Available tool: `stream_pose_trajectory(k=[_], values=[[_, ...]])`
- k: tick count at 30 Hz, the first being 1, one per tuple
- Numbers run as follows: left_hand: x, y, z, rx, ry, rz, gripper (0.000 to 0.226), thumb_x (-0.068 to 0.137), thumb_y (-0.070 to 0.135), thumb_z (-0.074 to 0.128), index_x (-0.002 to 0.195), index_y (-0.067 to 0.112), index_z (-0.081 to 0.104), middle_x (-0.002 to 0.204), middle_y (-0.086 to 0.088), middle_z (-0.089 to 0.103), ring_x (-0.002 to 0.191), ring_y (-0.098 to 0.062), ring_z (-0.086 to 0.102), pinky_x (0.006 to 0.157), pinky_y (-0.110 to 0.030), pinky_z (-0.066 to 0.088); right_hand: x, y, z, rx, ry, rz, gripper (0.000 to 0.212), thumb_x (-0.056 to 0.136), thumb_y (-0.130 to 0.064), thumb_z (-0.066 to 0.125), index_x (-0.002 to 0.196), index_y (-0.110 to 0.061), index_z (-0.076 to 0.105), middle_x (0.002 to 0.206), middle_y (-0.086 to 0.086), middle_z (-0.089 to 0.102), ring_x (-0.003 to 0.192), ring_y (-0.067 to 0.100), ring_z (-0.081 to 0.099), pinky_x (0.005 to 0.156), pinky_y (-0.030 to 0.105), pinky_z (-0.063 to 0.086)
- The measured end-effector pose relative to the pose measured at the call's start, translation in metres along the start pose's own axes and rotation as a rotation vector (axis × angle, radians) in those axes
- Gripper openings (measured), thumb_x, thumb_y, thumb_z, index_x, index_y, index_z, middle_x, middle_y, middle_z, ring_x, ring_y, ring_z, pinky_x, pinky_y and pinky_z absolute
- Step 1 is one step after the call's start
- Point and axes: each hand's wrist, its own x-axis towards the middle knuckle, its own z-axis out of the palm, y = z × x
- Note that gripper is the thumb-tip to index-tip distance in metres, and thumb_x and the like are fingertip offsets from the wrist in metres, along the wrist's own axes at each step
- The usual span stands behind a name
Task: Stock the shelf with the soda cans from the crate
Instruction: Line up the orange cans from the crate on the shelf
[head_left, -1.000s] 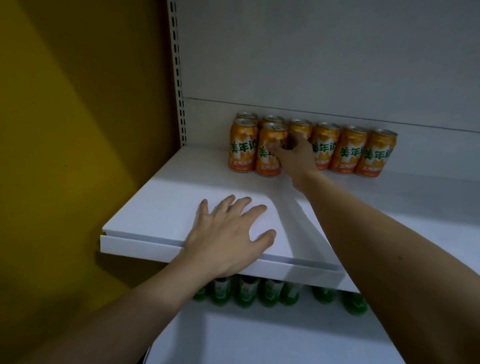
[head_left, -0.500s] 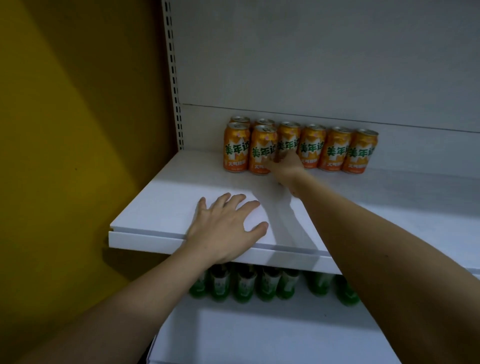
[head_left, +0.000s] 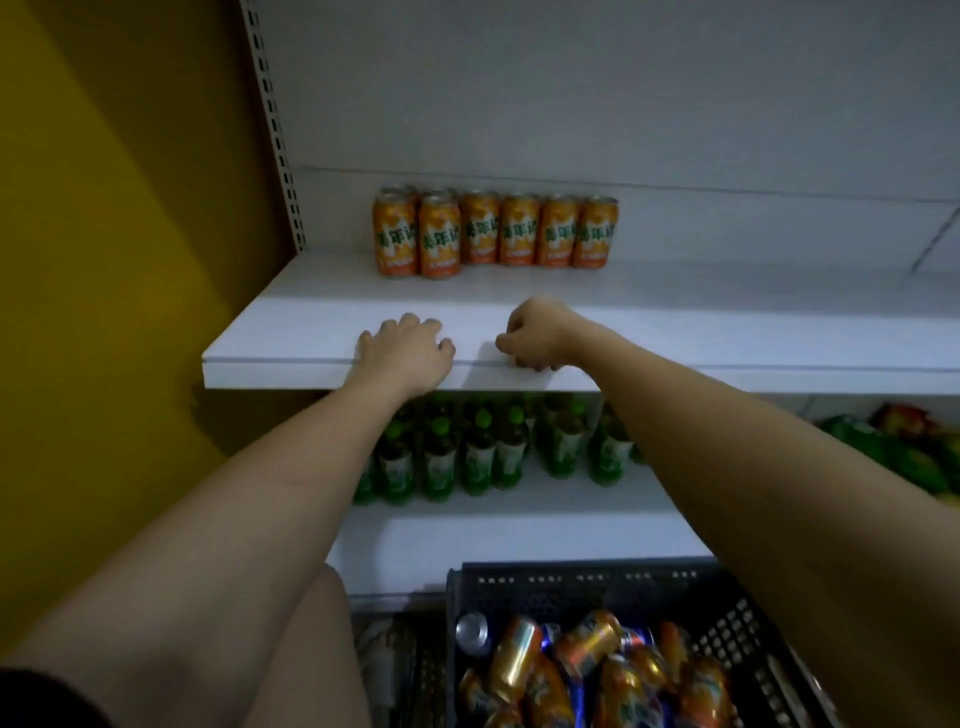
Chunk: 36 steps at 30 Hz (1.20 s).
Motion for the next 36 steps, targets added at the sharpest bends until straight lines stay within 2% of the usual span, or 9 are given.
stream_pose_trajectory(k=[3, 7, 12, 16, 19, 23, 27, 30, 36], values=[[-0.041, 0.028, 0.007, -0.169, 0.216, 0.027, 0.038, 0.097, 0.036, 0.043, 0.128, 0.023, 0.059, 0.132, -0.007, 0.056, 0.121, -0.03, 0.048, 0.098, -0.042, 0.04, -0.034, 0.014, 0.016, 0.038, 0.04, -0.008, 0.033, 0.096, -0.032, 0.056, 0.097, -0.003, 0.07, 0.091, 0.012, 0.071, 0.084, 0.028, 0.066, 0.075, 0.038, 0.056], [-0.1, 0.054, 0.039, -0.332, 0.343, 0.113, 0.026, 0.094, 0.031, 0.047, 0.113, 0.027, 0.065, 0.116, 0.002, 0.064, 0.113, -0.023, 0.05, 0.094, -0.04, 0.041, -0.075, 0.043, 0.05, 0.096, 0.023, 0.017, 0.024, 0.096, -0.029, 0.055, 0.086, -0.009, 0.063, 0.079, 0.007, 0.061, 0.072, 0.022, 0.058, 0.062, 0.03, 0.044], [-0.139, 0.059, 0.107, -0.538, 0.039, 0.088, 0.025, 0.095, 0.033, 0.052, 0.117, 0.026, 0.061, 0.102, 0.004, 0.064, 0.097, -0.02, 0.059, 0.083, -0.04, 0.053, -0.106, 0.083, 0.102, 0.143, -0.07, 0.075, 0.025, 0.098, -0.031, 0.054, 0.09, -0.01, 0.063, 0.081, 0.009, 0.066, 0.07, 0.023, 0.061, 0.06, 0.033, 0.051], [-0.16, 0.063, 0.155, -0.524, -0.18, -0.035, 0.027, 0.095, 0.033, 0.052, 0.119, 0.024, 0.059, 0.103, -0.003, 0.065, 0.089, -0.022, 0.06, 0.067, -0.031, 0.042, -0.121, 0.104, 0.143, 0.229, -0.148, 0.135, 0.037, 0.098, -0.036, 0.053, 0.106, -0.001, 0.065, 0.093, 0.014, 0.07, 0.075, 0.022, 0.063, 0.064, 0.037, 0.054], [-0.176, 0.064, 0.193, -0.511, -0.32, -0.091, 0.025, 0.092, 0.028, 0.05, 0.114, 0.022, 0.061, 0.108, -0.008, 0.068, 0.098, -0.029, 0.062, 0.079, -0.035, 0.049, -0.131, 0.117, 0.182, 0.261, -0.221, 0.198, 0.047, 0.097, -0.036, 0.054, 0.109, 0.008, 0.067, 0.102, 0.025, 0.069, 0.084, 0.03, 0.063, 0.08, 0.043, 0.053], [-0.197, 0.056, 0.243, -0.414, -0.479, -0.174, 0.026, 0.091, 0.023, 0.052, 0.114, 0.018, 0.063, 0.119, -0.007, 0.065, 0.106, -0.028, 0.061, 0.088, -0.033, 0.049, -0.148, 0.14, 0.243, 0.374, -0.398, 0.34, 0.025, 0.099, -0.023, 0.048, 0.095, -0.001, 0.061, 0.081, 0.011, 0.064, 0.08, 0.026, 0.062, 0.057, 0.029, 0.047], [-0.213, 0.045, 0.288, -0.347, -0.598, -0.239, 0.024, 0.09, 0.02, 0.054, 0.112, 0.014, 0.062, 0.117, -0.011, 0.064, 0.105, -0.03, 0.059, 0.084, -0.032, 0.046, -0.164, 0.161, 0.31, 0.461, -0.595, 0.495, 0.021, 0.098, -0.018, 0.051, 0.104, 0.0, 0.059, 0.11, 0.021, 0.069, 0.089, 0.035, 0.071, 0.068, 0.039, 0.06], [-0.222, 0.043, 0.314, -0.307, -0.677, -0.26, 0.024, 0.09, 0.017, 0.055, 0.11, 0.009, 0.067, 0.116, -0.013, 0.065, 0.105, -0.033, 0.06, 0.087, -0.036, 0.049, -0.177, 0.167, 0.356, 0.519, -0.696, 0.58, 0.032, 0.095, -0.02, 0.061, 0.117, 0.003, 0.057, 0.111, 0.022, 0.068, 0.095, 0.035, 0.07, 0.083, 0.05, 0.059], [-0.237, 0.023, 0.36, 0.024, -0.832, -0.1, 0.027, 0.089, 0.015, 0.056, 0.114, 0.008, 0.063, 0.122, -0.015, 0.061, 0.113, -0.034, 0.057, 0.096, -0.039, 0.049, -0.179, 0.176, 0.447, 0.397, -0.78, 0.455, 0.048, 0.093, -0.028, 0.063, 0.137, -0.01, 0.056, 0.139, 0.011, 0.057, 0.116, 0.028, 0.059, 0.093, 0.033, 0.048]])
